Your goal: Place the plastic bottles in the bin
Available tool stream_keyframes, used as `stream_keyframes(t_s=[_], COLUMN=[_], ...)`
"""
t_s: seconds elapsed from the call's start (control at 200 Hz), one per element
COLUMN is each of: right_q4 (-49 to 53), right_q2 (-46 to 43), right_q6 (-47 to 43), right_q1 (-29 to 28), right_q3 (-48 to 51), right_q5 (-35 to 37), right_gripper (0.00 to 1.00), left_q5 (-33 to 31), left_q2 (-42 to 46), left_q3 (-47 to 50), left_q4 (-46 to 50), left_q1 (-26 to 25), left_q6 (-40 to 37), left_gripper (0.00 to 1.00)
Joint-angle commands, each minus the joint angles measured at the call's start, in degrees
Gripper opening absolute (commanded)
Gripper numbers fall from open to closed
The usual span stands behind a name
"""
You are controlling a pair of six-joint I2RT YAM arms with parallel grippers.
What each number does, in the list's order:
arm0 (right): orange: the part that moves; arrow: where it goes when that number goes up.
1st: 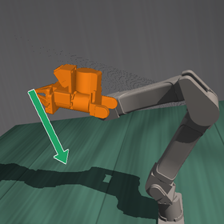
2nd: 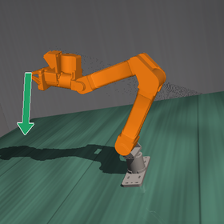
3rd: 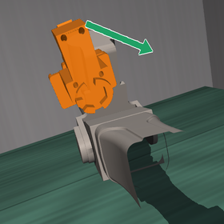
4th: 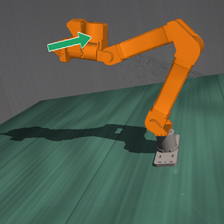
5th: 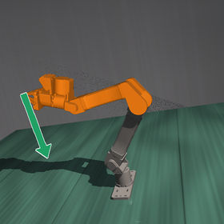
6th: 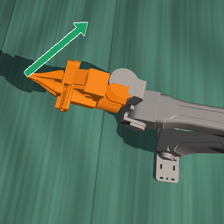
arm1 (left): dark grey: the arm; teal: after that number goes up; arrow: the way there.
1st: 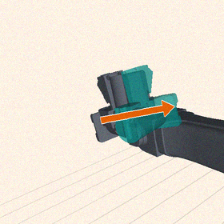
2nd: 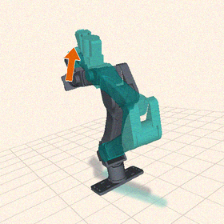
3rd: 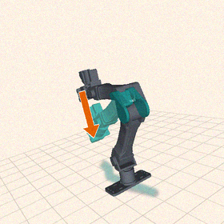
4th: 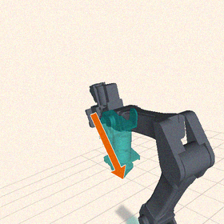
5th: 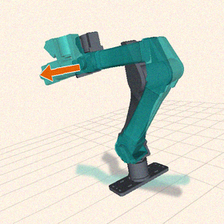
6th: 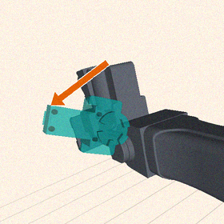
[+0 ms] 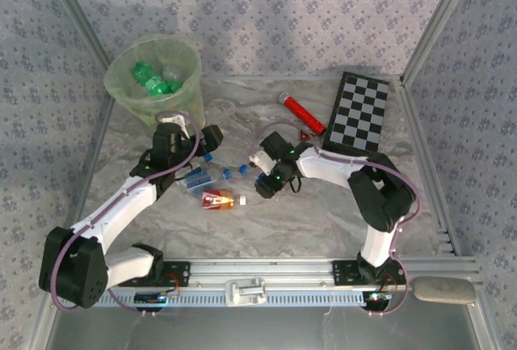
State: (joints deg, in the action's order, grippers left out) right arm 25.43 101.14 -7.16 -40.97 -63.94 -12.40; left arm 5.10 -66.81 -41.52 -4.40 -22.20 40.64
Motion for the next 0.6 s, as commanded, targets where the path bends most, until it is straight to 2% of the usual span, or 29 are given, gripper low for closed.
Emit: stream_keyframes(t_s=[0.0, 0.18, 0.31, 0.595], right_q4=[-5.85, -17.39, -26.79, -34.97], right_q2=[-5.86, -11.46, -14.53, -14.83], right_q6=[5.08, 15.34, 21.2, 24.36], right_q1=[2.74, 6.4, 6.79, 6.62], right_q3=[1.63, 5.86, 9.44, 9.63], right_q5=[-5.83, -9.53, -9.83, -13.1], right_gripper=[0.45, 0.46, 0.46, 0.46], left_q5=[0.85, 1.07, 0.79, 3.46], left_q2=[-0.74, -2.71, -4.21, -9.23], left_q3=[-1.29, -1.34, -1.55, -4.5], left_q4=[-4.37, -9.06, -12.05, -14.78], left_q1=[-1.36, -4.26, -6.56, -10.92], left_q6=[3.1, 7.0, 9.1, 10.23], left_gripper=[1.0, 1.0, 1.0, 1.0])
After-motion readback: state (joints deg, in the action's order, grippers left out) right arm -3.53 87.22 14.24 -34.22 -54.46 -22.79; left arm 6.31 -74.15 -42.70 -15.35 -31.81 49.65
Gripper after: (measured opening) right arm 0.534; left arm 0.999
